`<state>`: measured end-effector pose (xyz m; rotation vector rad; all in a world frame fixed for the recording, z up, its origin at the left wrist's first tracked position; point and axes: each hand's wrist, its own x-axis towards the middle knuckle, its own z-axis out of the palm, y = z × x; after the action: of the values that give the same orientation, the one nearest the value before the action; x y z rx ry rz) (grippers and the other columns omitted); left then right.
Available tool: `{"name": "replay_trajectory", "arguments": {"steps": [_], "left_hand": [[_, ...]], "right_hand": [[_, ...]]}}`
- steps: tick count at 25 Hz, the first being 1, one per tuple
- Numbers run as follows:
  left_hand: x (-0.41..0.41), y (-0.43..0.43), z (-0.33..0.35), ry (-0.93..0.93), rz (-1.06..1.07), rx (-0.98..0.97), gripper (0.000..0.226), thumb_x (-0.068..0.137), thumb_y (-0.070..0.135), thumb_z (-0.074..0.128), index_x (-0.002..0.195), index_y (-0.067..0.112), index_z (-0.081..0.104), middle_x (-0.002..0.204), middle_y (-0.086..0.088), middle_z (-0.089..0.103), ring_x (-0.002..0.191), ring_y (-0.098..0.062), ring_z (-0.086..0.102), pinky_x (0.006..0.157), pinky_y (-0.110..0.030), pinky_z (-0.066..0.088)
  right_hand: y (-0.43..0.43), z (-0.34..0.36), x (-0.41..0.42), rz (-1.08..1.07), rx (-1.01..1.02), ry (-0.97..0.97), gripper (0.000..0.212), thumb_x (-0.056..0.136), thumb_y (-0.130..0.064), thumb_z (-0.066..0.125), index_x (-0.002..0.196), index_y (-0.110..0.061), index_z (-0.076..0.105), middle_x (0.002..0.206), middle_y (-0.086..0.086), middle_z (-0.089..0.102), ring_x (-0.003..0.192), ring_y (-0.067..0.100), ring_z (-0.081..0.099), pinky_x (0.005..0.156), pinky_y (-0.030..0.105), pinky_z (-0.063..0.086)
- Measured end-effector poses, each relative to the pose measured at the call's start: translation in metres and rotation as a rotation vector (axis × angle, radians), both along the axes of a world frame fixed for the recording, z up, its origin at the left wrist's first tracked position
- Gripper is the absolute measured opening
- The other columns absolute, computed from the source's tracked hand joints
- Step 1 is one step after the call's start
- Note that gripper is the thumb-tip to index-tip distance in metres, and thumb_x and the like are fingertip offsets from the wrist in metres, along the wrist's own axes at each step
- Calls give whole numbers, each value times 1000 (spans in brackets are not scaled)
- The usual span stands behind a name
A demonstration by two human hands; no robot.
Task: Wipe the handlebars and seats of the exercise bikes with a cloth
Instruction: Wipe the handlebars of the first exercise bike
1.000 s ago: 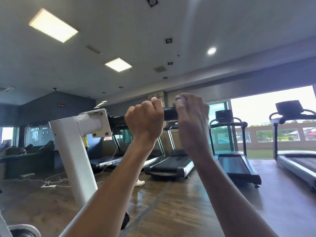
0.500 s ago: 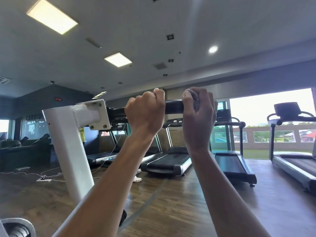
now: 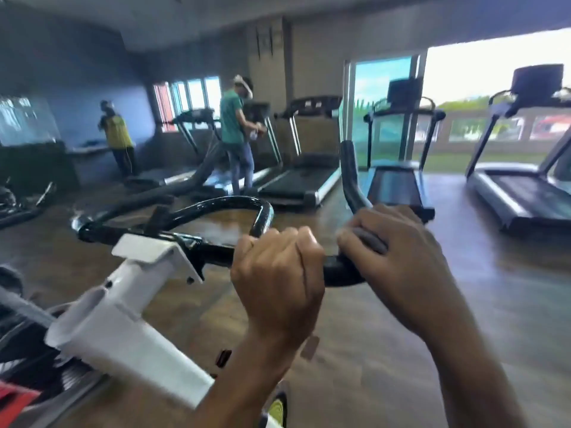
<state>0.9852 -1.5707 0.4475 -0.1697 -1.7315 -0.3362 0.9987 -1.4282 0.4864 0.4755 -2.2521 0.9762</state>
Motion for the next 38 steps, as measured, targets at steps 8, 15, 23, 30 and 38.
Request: {"name": "replay_trajectory", "arguments": {"steps": [8, 15, 23, 30, 38], "left_hand": [[28, -7, 24, -392, -58, -70, 46, 105, 18, 32, 64, 15, 52, 61, -2, 47, 59, -27, 47, 66, -39, 36], [43, -13, 51, -741, -264, 81, 40, 108, 31, 29, 102, 17, 66, 101, 6, 66, 96, -17, 59, 87, -33, 43], [-5, 15, 102, -831, -491, 341, 23, 99, 23, 43, 94, 21, 66, 94, 11, 62, 91, -13, 55, 87, -36, 45], [-128, 141, 149, -929, -702, 287, 21, 97, 20, 48, 92, 18, 68, 93, 6, 66, 92, -14, 60, 86, -39, 48], [-257, 305, 148, -1091, -859, 317, 19, 98, 16, 53, 89, 20, 69, 91, 1, 70, 84, -15, 63, 76, -31, 48]], "right_hand": [[-5, 16, 12, -44, 35, -186, 21, 86, -40, 62, 78, -21, 63, 95, -13, 61, 116, 15, 53, 101, 43, 44], [-4, 27, 22, -50, 24, -359, 19, 89, -33, 71, 106, -24, 67, 122, -11, 59, 134, 19, 41, 105, 45, 43], [38, 60, -22, 62, -1131, -758, 15, 93, -22, 66, 83, -11, 69, 81, 8, 62, 72, 26, 52, 62, 35, 41], [150, 71, -131, 173, -1800, -824, 18, 77, -19, 70, 93, -11, 63, 99, 14, 65, 106, 32, 58, 105, 58, 42], [267, 57, -242, 48, -1856, -651, 16, 91, -4, 54, 104, -1, 63, 93, 17, 64, 81, 28, 63, 77, 38, 50]]}}
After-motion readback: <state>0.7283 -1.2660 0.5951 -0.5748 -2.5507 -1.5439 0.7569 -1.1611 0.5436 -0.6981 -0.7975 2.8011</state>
